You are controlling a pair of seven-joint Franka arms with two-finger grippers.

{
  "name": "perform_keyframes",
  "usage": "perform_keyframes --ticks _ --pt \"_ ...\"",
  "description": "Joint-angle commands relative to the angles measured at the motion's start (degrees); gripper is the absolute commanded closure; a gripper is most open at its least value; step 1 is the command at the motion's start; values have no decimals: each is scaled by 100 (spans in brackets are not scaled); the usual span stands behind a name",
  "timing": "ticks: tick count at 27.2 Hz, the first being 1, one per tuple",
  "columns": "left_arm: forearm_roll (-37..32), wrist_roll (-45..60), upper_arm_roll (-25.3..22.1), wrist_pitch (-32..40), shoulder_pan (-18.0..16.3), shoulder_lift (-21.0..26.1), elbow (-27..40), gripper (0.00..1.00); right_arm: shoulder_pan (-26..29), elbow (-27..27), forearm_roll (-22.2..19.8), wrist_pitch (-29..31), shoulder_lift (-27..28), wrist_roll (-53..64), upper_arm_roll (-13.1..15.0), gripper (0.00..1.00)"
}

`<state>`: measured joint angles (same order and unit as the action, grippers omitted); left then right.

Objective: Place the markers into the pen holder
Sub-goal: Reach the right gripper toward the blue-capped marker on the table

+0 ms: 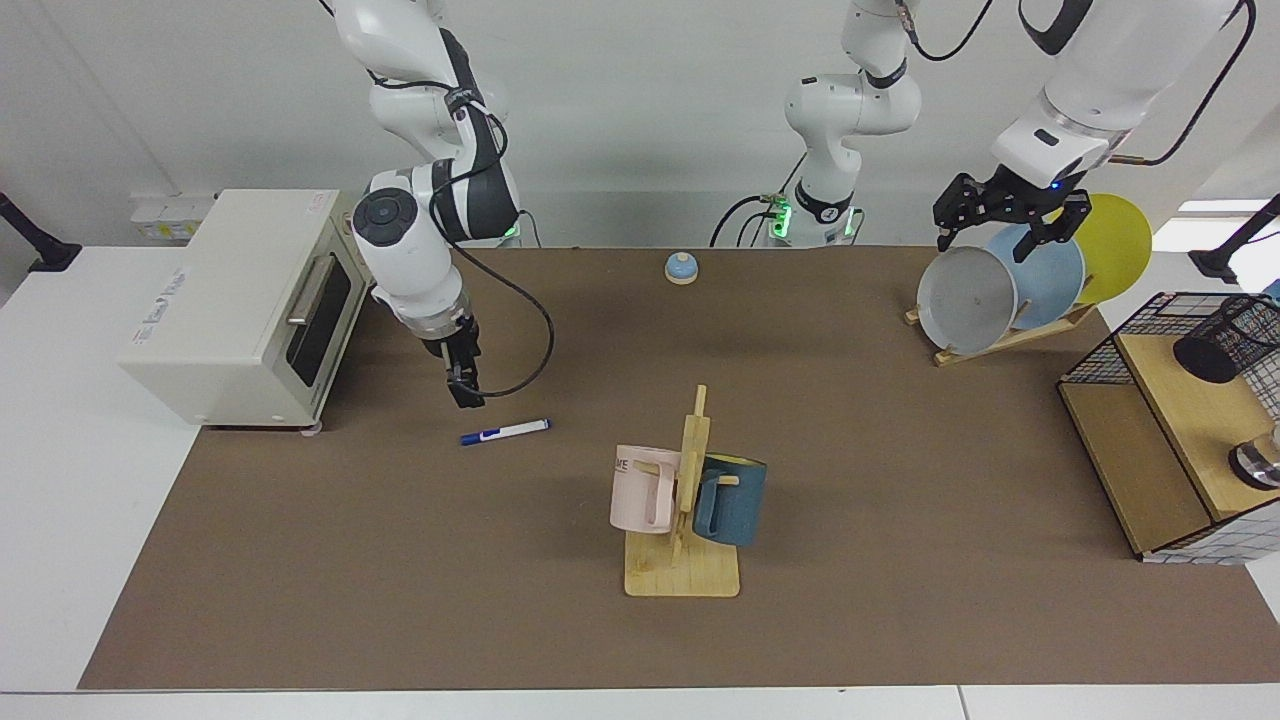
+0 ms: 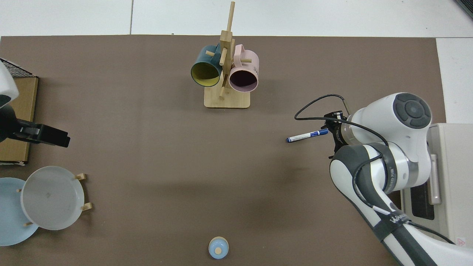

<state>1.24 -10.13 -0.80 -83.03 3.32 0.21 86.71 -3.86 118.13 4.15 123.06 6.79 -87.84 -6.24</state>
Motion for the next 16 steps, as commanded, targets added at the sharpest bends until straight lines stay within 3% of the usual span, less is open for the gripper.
perform_keyframes --ticks 1,16 --pt "26 55 53 23 -78 -162 180 0 52 157 50 473 208 -6 -62 2" --pt "26 38 53 15 -78 -170 189 0 -18 131 50 1431 850 293 -62 2"
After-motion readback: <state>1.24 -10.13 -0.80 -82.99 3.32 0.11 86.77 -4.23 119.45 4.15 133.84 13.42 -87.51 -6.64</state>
